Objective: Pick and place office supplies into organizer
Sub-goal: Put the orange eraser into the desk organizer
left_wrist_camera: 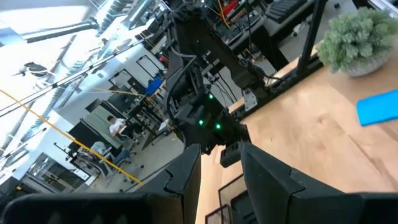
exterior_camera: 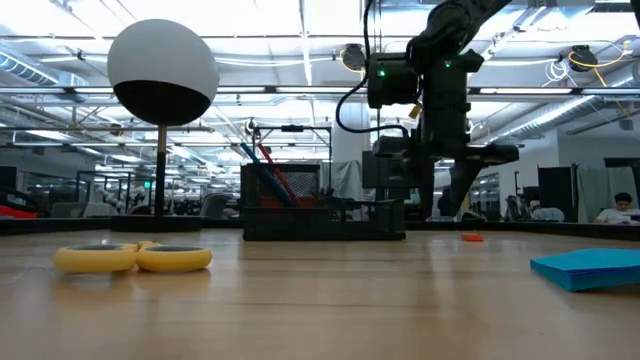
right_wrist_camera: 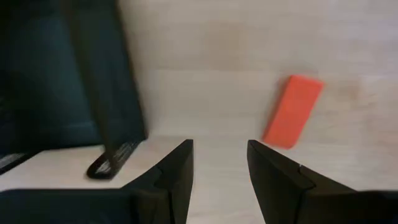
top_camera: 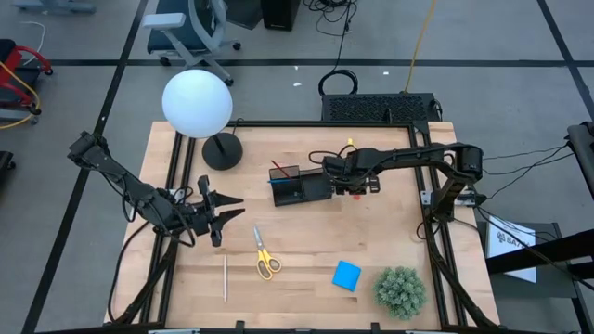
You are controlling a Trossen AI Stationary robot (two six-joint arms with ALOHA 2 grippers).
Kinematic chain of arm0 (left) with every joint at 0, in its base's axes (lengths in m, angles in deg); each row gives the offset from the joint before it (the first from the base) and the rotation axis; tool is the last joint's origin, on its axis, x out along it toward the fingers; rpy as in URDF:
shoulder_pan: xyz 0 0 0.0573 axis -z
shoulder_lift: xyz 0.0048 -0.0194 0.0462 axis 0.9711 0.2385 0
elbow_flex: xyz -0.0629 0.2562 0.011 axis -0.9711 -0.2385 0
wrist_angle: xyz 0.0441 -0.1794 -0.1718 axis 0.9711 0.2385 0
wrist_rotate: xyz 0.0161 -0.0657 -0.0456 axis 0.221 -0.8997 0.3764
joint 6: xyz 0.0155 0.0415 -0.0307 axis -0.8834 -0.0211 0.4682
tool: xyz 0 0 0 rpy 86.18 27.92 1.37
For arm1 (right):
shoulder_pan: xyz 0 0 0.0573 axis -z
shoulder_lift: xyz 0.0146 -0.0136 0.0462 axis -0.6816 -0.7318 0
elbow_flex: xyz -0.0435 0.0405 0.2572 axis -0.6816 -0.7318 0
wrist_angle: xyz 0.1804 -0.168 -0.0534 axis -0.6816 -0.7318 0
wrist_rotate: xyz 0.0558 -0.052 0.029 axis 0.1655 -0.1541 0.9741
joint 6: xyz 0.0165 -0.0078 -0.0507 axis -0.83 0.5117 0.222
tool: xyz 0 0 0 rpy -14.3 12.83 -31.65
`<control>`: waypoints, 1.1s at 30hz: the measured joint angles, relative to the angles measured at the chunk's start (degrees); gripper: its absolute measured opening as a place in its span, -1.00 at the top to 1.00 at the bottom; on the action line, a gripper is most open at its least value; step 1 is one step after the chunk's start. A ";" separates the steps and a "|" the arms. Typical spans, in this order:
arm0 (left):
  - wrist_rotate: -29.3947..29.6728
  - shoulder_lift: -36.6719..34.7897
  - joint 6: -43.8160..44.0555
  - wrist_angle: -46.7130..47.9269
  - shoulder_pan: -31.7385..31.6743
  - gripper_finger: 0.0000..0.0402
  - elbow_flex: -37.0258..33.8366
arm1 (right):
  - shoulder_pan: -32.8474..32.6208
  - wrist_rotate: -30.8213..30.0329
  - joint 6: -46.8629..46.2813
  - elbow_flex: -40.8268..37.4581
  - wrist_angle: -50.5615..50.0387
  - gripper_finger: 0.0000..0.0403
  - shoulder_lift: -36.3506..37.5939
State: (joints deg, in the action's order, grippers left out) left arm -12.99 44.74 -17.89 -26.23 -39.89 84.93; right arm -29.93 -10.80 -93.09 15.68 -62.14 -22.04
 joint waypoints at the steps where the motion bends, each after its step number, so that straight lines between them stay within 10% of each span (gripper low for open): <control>1: 0.01 0.00 0.01 0.24 -0.01 0.38 0.00 | 0.04 -0.34 -0.02 -0.04 -0.51 0.30 0.00; 18: 0.00 0.00 -0.70 0.68 0.01 0.38 0.00 | 1.64 -0.15 -1.09 -0.19 -7.22 0.14 0.37; 33: 0.39 0.00 -0.94 0.59 0.01 0.38 0.00 | 3.06 3.06 -5.86 -14.21 11.34 0.04 0.88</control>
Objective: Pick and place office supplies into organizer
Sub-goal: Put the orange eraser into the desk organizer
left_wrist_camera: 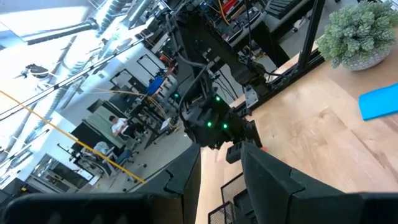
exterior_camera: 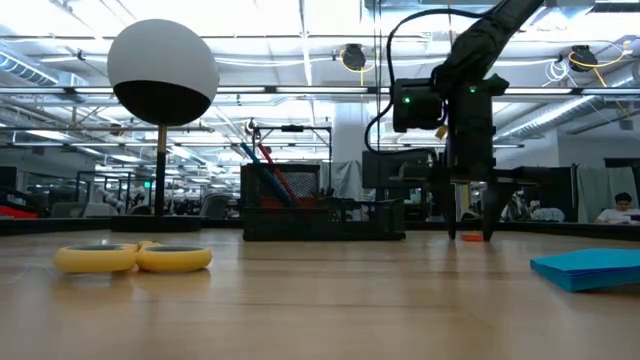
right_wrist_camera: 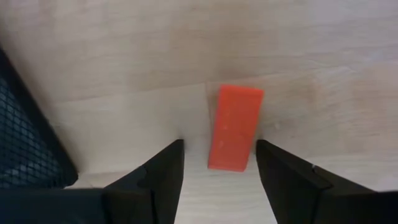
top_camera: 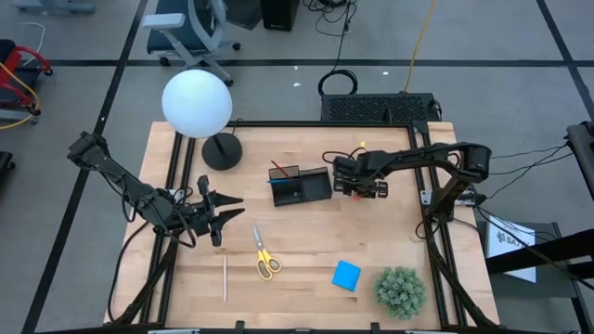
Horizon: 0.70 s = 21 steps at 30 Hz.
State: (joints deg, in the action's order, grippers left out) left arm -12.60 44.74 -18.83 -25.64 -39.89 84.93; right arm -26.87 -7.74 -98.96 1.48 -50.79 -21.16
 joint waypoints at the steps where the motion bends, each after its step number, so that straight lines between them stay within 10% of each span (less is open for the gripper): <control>1: 0.00 0.00 0.00 0.00 0.00 0.38 0.00 | 0.00 0.00 -0.12 0.02 -0.51 0.06 -0.15; 21: 0.02 0.00 -0.02 -0.20 -0.28 0.38 0.00 | 0.52 2.67 4.65 3.93 -3.49 0.51 -0.51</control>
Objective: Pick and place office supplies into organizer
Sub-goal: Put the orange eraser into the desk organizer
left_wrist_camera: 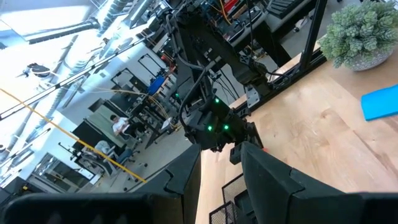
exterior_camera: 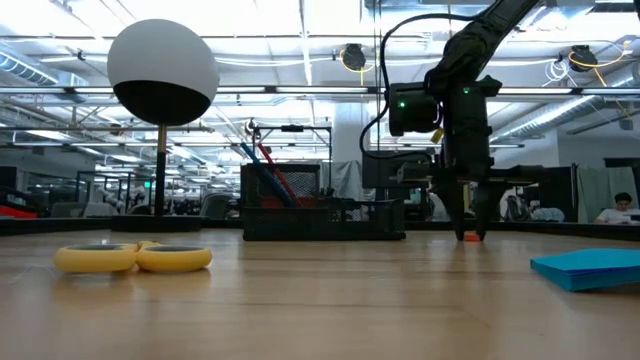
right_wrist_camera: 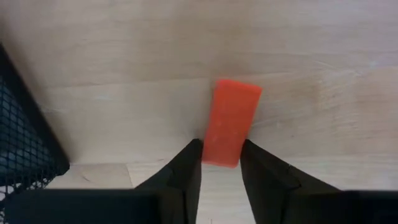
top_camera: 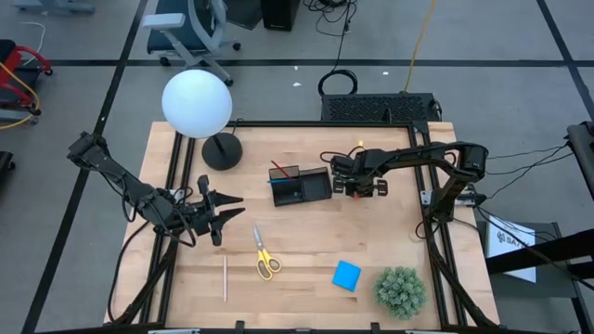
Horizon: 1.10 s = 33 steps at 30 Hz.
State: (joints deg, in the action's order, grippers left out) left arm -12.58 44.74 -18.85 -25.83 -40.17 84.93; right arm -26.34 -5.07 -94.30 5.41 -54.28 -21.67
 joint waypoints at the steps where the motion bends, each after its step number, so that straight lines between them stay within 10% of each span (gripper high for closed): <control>1: 0.01 0.00 0.00 0.00 0.00 0.38 0.00 | 0.00 0.07 0.42 0.00 -0.01 0.53 0.00; 33: 0.04 0.00 0.02 0.00 0.00 0.38 0.00 | -0.09 -2.77 7.53 -0.15 5.23 0.72 11.21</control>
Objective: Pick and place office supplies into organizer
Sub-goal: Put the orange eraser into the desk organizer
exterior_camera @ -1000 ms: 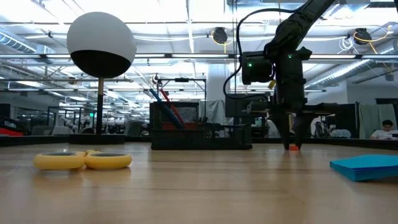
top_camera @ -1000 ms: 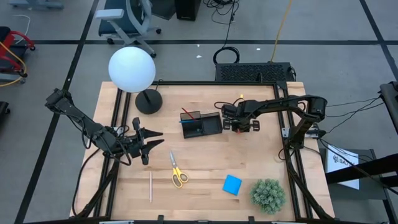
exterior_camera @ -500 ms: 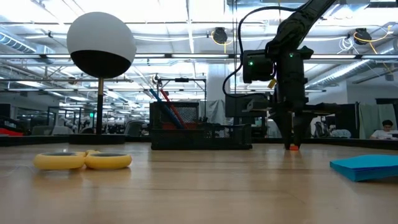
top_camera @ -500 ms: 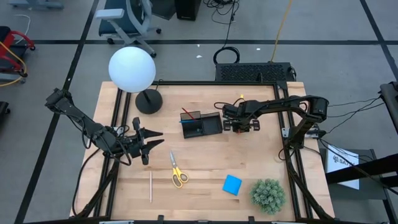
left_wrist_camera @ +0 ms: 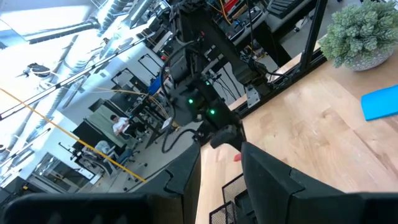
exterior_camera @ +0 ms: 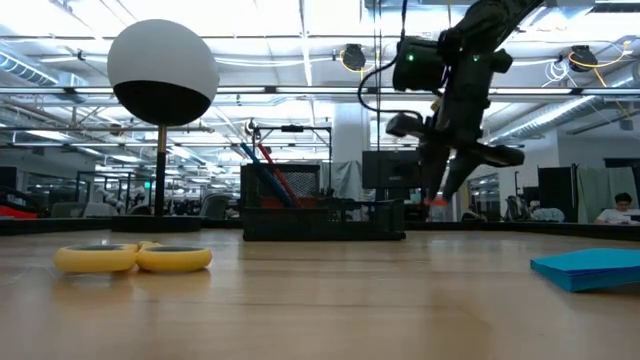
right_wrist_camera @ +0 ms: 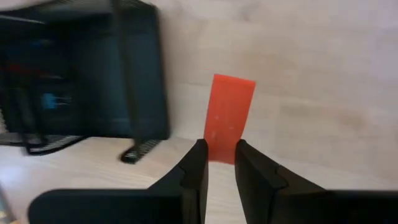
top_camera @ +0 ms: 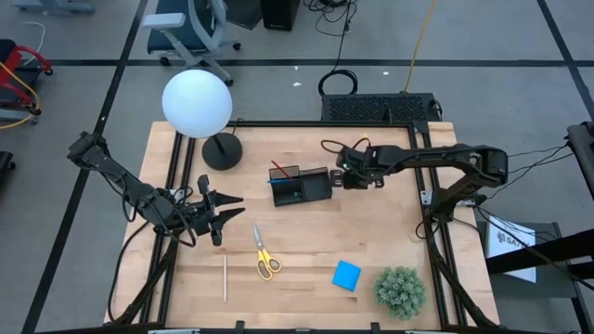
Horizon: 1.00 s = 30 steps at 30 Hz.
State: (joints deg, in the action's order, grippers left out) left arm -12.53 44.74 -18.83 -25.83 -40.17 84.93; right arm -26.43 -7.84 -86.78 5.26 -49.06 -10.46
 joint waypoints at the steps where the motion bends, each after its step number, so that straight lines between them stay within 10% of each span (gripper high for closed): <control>1: 0.00 0.00 0.00 0.00 0.00 0.38 0.00 | 0.00 -0.02 0.35 0.02 0.77 0.72 0.29; 30: 2.91 -0.02 -0.71 -0.59 0.00 0.38 0.00 | -4.96 4.39 22.01 0.15 36.25 0.72 1.31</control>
State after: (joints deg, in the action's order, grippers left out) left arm -9.63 44.72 -19.54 -26.42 -40.17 84.93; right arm -31.40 -3.45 -64.77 5.41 -12.81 -9.15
